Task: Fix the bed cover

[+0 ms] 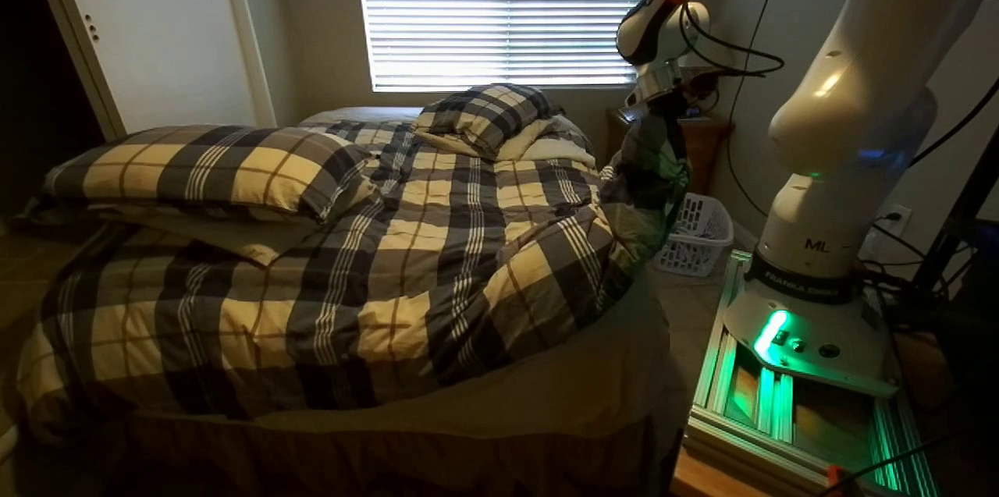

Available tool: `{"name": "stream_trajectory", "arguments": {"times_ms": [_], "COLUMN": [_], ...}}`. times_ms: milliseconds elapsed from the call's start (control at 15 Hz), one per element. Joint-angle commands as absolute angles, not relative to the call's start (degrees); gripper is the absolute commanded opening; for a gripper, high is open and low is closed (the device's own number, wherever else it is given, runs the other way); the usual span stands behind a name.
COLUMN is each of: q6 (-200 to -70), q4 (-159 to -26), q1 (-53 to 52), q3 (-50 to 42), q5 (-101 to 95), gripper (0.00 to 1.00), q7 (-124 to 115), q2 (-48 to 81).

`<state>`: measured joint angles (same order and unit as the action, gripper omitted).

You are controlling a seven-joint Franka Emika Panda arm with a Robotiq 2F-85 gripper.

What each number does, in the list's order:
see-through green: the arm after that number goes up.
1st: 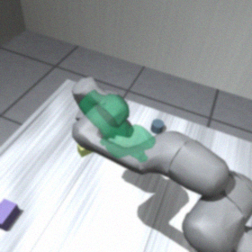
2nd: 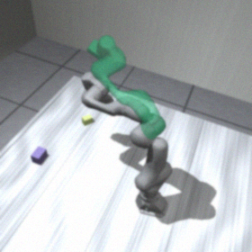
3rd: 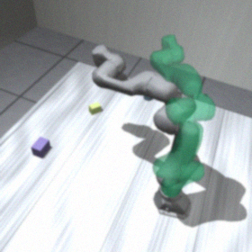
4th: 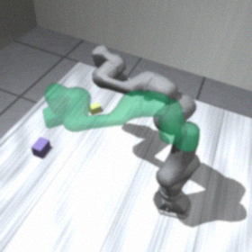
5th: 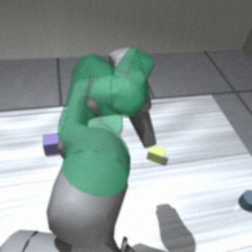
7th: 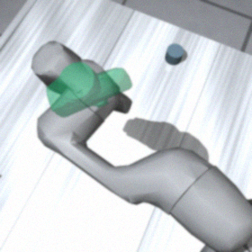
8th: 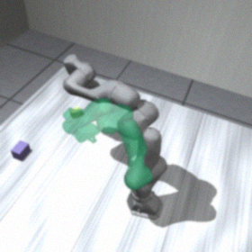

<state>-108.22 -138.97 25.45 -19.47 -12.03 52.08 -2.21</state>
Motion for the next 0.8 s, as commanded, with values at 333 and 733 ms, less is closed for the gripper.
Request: {"name": "stream_trajectory", "arguments": {"times_ms": [333, 733], "q6": [-102.9, -93.5], "q4": [-144.9, -144.6], "q1": [25.7, 25.3], "q3": [-23.7, -25.3], "q5": [-20.6, -18.0], "gripper": [0.19, 0.62], "q7": [49.3, 55.8], "q2": [-8.0, -15.5]}}
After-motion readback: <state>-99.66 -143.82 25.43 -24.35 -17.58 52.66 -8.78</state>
